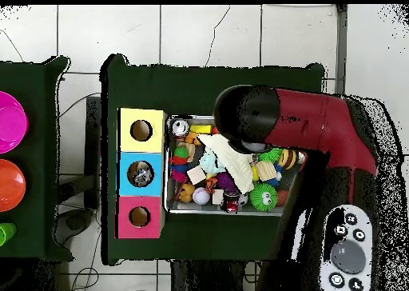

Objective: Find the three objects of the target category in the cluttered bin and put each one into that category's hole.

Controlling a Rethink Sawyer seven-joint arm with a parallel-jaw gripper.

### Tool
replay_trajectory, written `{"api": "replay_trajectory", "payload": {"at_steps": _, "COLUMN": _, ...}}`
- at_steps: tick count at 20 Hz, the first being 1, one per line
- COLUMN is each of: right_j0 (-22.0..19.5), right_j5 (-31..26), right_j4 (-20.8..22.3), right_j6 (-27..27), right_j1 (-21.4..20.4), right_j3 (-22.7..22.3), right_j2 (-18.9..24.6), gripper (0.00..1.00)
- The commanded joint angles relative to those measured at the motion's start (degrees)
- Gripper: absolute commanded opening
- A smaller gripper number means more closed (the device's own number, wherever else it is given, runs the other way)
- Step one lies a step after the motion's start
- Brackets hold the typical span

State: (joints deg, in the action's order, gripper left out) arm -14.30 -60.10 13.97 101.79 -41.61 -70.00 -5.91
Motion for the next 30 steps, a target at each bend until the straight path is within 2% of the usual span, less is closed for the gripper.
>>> {"api": "replay_trajectory", "payload": {"at_steps": 1, "right_j0": -2.08, "right_j5": 7.74, "right_j4": 1.05, "right_j6": -13.47, "right_j1": 3.72, "right_j3": -9.62, "right_j2": 11.51, "gripper": 1.0}}
{"api": "replay_trajectory", "payload": {"at_steps": 3, "right_j0": -2.86, "right_j5": 10.81, "right_j4": 0.41, "right_j6": -11.96, "right_j1": 4.8, "right_j3": -10.42, "right_j2": 13.52, "gripper": 1.0}}
{"api": "replay_trajectory", "payload": {"at_steps": 6, "right_j0": -5.79, "right_j5": 13.51, "right_j4": -2.91, "right_j6": -12.72, "right_j1": 5.26, "right_j3": -13.23, "right_j2": 18.14, "gripper": 1.0}}
{"api": "replay_trajectory", "payload": {"at_steps": 9, "right_j0": -8.0, "right_j5": 13.33, "right_j4": -4.37, "right_j6": -13.26, "right_j1": 6.36, "right_j3": -14.19, "right_j2": 21.78, "gripper": 1.0}}
{"api": "replay_trajectory", "payload": {"at_steps": 12, "right_j0": -7.1, "right_j5": 13.28, "right_j4": -1.65, "right_j6": -11.44, "right_j1": 9.07, "right_j3": -12.04, "right_j2": 21.45, "gripper": 1.0}}
{"api": "replay_trajectory", "payload": {"at_steps": 17, "right_j0": -2.61, "right_j5": 13.5, "right_j4": 5.2, "right_j6": -6.6, "right_j1": 11.98, "right_j3": -7.19, "right_j2": 16.3, "gripper": 1.0}}
{"api": "replay_trajectory", "payload": {"at_steps": 22, "right_j0": -1.97, "right_j5": 12.74, "right_j4": 7.5, "right_j6": -6.4, "right_j1": 12.87, "right_j3": -5.95, "right_j2": 15.23, "gripper": 1.0}}
{"api": "replay_trajectory", "payload": {"at_steps": 30, "right_j0": -0.36, "right_j5": 3.12, "right_j4": 9.97, "right_j6": -7.23, "right_j1": 12.88, "right_j3": -5.61, "right_j2": 13.32, "gripper": 1.0}}
